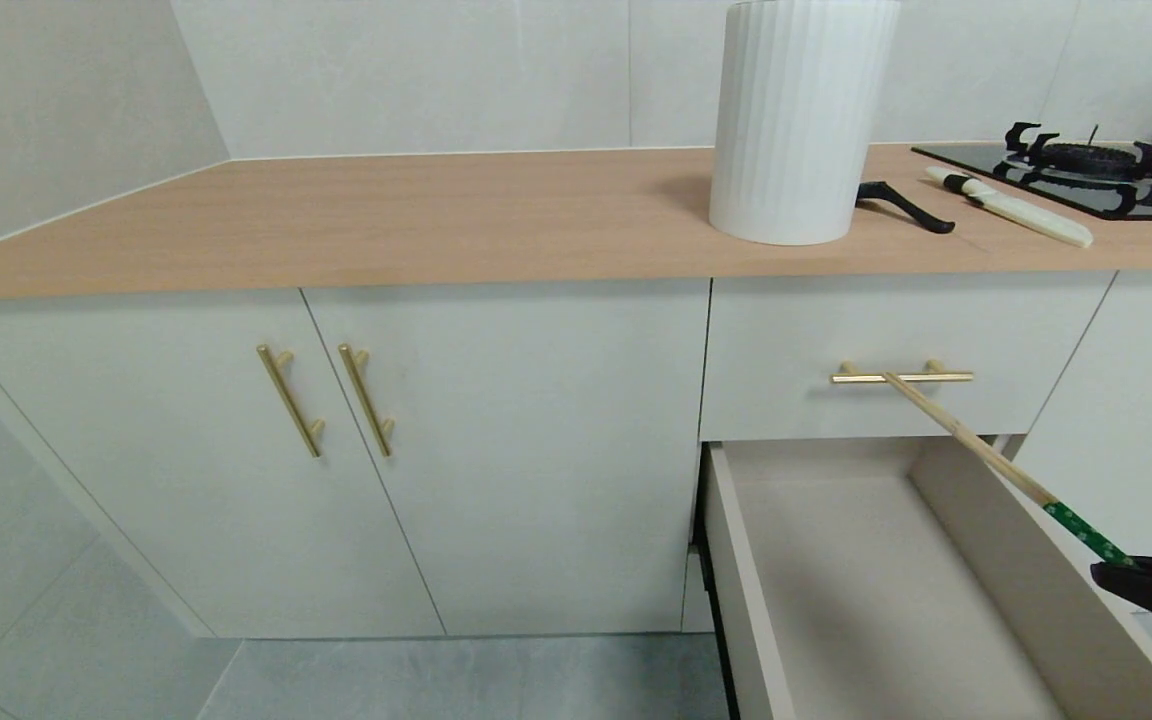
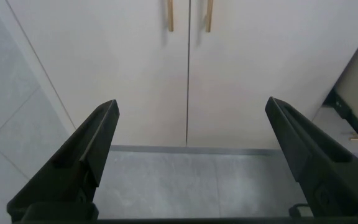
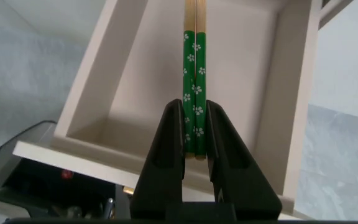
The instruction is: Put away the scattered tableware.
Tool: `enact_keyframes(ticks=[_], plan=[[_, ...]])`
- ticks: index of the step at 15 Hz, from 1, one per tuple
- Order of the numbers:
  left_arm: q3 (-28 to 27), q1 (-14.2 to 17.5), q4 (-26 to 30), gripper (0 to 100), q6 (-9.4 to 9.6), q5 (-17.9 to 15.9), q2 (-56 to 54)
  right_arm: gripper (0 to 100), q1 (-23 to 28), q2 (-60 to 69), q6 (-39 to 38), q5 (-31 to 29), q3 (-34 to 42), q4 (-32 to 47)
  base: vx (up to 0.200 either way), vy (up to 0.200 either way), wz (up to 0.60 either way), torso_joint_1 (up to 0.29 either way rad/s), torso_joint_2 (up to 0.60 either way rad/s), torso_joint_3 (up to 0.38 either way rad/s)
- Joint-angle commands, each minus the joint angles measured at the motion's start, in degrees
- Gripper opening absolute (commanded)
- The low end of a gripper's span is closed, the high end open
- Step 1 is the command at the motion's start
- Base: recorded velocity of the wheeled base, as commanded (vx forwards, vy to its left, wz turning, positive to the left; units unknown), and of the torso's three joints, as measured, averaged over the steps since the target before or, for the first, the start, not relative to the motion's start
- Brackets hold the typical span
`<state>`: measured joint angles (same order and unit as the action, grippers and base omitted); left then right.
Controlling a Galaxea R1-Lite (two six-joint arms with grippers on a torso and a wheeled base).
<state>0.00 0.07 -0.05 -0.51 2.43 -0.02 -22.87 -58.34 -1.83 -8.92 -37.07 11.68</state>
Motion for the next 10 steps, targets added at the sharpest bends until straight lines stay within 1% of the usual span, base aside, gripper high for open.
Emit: enact_keyframes(ticks=[1, 2, 4, 6, 8, 9, 10], plan=[[0.0, 0.0, 0.0, 100, -0.02, 0.0, 0.0, 0, -0.2, -0.6, 0.0, 0.1, 0.2, 0.0, 0.0, 0.0, 0.0, -0.007, 0.03, 0.051], [0.0, 0.0, 0.0, 100, -0.02, 0.0, 0.0, 0, -0.7, -0.6, 0.0, 0.2, 0.6, 0.0, 0.0, 0.0, 0.0, 0.0, 0.0, 0.0], [0.0, 0.0, 0.0, 100, -0.02, 0.0, 0.0, 0, -4.2, -3.2, 0.7, 0.4, 2.2, 0.0, 0.0, 0.0, 0.0, 0.0, 0.0, 0.0], [0.0, 0.0, 0.0, 100, -0.02, 0.0, 0.0, 0, -4.8, -7.0, 0.9, 0.8, 3.6, -0.6, 0.0, 0.0, 0.0, 0.0, 0.0, 0.0], [0.0, 0.0, 0.0, 100, -0.02, 0.0, 0.0, 0, -5.3, -17.2, 0.1, 2.7, 4.3, -1.8, 0.0, 0.0, 0.0, 0.0, 0.0, 0.0], [0.0, 0.0, 0.0, 100, -0.02, 0.0, 0.0, 0, -5.3, -20.7, -1.9, 3.7, 4.1, -2.0, 0.0, 0.0, 0.0, 0.0, 0.0, 0.0], [0.0, 0.0, 0.0, 100, -0.02, 0.0, 0.0, 0, -5.3, -25.8, -5.4, 4.3, 3.5, -3.3, 0.0, 0.0, 0.0, 0.0, 0.0, 0.0]])
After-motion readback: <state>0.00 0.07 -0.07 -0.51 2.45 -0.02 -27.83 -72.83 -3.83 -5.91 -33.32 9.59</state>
